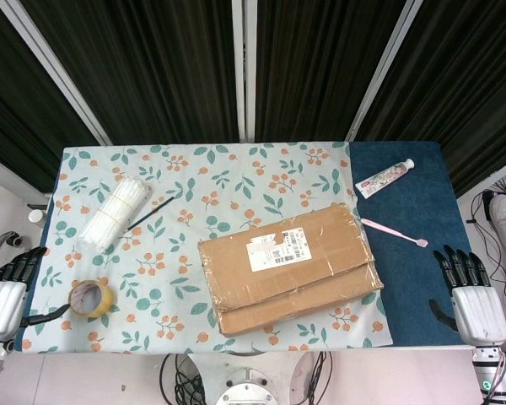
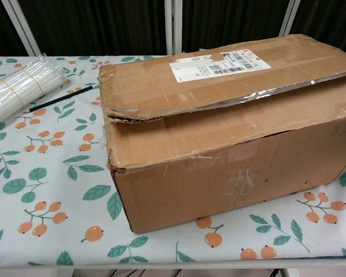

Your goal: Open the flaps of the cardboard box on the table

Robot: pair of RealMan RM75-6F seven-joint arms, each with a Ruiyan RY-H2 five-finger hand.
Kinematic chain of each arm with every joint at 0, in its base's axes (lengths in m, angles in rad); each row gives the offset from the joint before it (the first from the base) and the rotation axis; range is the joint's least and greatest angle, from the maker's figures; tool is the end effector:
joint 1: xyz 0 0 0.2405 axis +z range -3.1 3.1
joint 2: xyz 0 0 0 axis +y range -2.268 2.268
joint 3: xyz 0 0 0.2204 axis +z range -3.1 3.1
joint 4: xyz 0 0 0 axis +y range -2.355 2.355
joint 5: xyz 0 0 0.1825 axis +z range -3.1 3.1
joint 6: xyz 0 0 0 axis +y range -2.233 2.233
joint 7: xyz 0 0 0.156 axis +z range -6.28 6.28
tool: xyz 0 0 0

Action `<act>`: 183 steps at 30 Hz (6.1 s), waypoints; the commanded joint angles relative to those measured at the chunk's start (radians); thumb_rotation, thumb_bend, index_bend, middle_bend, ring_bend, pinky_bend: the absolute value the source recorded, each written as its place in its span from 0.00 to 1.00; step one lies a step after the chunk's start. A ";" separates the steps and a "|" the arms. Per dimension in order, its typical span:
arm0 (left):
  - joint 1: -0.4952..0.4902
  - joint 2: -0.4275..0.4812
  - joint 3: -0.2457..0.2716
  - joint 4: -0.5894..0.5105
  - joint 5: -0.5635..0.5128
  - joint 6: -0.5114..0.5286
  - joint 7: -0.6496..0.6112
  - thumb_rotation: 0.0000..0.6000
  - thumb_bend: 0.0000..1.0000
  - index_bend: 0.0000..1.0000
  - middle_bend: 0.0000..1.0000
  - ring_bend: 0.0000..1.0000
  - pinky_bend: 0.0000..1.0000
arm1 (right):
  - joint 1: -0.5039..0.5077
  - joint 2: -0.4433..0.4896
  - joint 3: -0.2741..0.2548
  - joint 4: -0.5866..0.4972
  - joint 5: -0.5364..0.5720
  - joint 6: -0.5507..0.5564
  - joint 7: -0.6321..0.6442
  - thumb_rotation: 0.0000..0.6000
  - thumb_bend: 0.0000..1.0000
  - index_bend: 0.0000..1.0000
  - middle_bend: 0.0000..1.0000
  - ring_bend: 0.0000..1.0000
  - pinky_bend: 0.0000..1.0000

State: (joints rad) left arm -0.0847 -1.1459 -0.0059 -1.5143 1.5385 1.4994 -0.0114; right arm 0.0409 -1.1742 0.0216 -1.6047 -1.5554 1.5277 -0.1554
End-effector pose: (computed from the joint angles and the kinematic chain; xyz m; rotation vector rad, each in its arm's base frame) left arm -0.2802 0.1810 0.1629 -1.4468 -0.8627 -0.8614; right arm -0.2646 -0.1708 0.1527 1.4339 -0.8148 0.8302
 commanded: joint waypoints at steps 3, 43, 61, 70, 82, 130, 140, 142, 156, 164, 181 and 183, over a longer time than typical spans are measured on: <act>-0.006 -0.003 -0.006 0.001 0.002 -0.002 -0.001 0.64 0.01 0.02 0.09 0.12 0.23 | 0.003 -0.003 0.008 0.009 0.000 0.003 0.011 1.00 0.19 0.00 0.00 0.00 0.00; -0.269 0.016 -0.059 -0.353 0.244 -0.189 -0.025 0.66 0.00 0.02 0.09 0.12 0.23 | -0.026 0.021 0.034 0.111 0.096 -0.012 0.051 1.00 0.19 0.00 0.00 0.00 0.00; -0.384 -0.184 -0.061 -0.268 0.235 -0.267 0.009 0.64 0.00 0.02 0.09 0.11 0.23 | -0.031 0.016 0.046 0.138 0.130 -0.033 0.082 1.00 0.20 0.00 0.00 0.00 0.00; -0.417 -0.244 -0.047 -0.248 0.226 -0.291 0.020 0.64 0.00 0.02 0.09 0.11 0.23 | -0.037 0.019 0.046 0.147 0.132 -0.034 0.103 1.00 0.20 0.00 0.00 0.00 0.00; -0.469 -0.305 -0.073 -0.233 0.184 -0.318 0.024 0.63 0.00 0.02 0.09 0.11 0.22 | -0.041 0.022 0.044 0.156 0.134 -0.039 0.121 1.00 0.20 0.00 0.00 0.00 0.00; -0.498 -0.534 -0.275 -0.079 0.079 -0.093 0.205 0.86 0.09 0.02 0.09 0.11 0.22 | -0.034 0.014 0.047 0.184 0.127 -0.062 0.182 1.00 0.25 0.00 0.00 0.00 0.00; -0.583 -0.541 -0.450 -0.006 -0.080 -0.123 0.298 0.90 0.09 0.02 0.08 0.11 0.22 | -0.038 0.022 0.052 0.172 0.119 -0.040 0.189 1.00 0.27 0.00 0.00 0.00 0.00; -0.593 -0.541 -0.467 0.018 -0.119 -0.133 0.317 0.94 0.09 0.02 0.08 0.11 0.22 | -0.039 0.024 0.052 0.169 0.113 -0.034 0.194 1.00 0.27 0.00 0.00 0.00 0.00; -0.429 -0.261 -0.287 -0.063 -0.171 -0.213 0.202 1.00 0.17 0.05 0.07 0.11 0.23 | 0.036 0.101 0.060 0.077 -0.061 0.008 0.217 1.00 0.40 0.00 0.00 0.00 0.00; -0.263 -0.049 -0.110 -0.056 -0.102 -0.195 -0.021 0.78 0.02 0.05 0.09 0.11 0.23 | 0.182 0.249 0.105 -0.214 -0.112 -0.160 0.023 1.00 0.48 0.00 0.01 0.00 0.00; -0.019 -0.061 0.060 0.040 0.004 0.021 -0.187 0.72 0.01 0.05 0.09 0.11 0.23 | 0.786 0.284 0.278 -0.495 0.559 -0.879 -0.283 1.00 0.78 0.05 0.09 0.00 0.00; -0.003 -0.078 0.060 0.060 0.012 0.046 -0.186 0.72 0.01 0.05 0.09 0.11 0.23 | 0.836 0.262 0.274 -0.485 0.617 -0.896 -0.288 1.00 0.77 0.05 0.09 0.00 0.00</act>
State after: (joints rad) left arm -0.0996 -1.2087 0.0503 -1.4707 1.5420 1.5265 -0.1936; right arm 0.7662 -0.8759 0.2716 -2.0905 -1.0541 0.7151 -0.4019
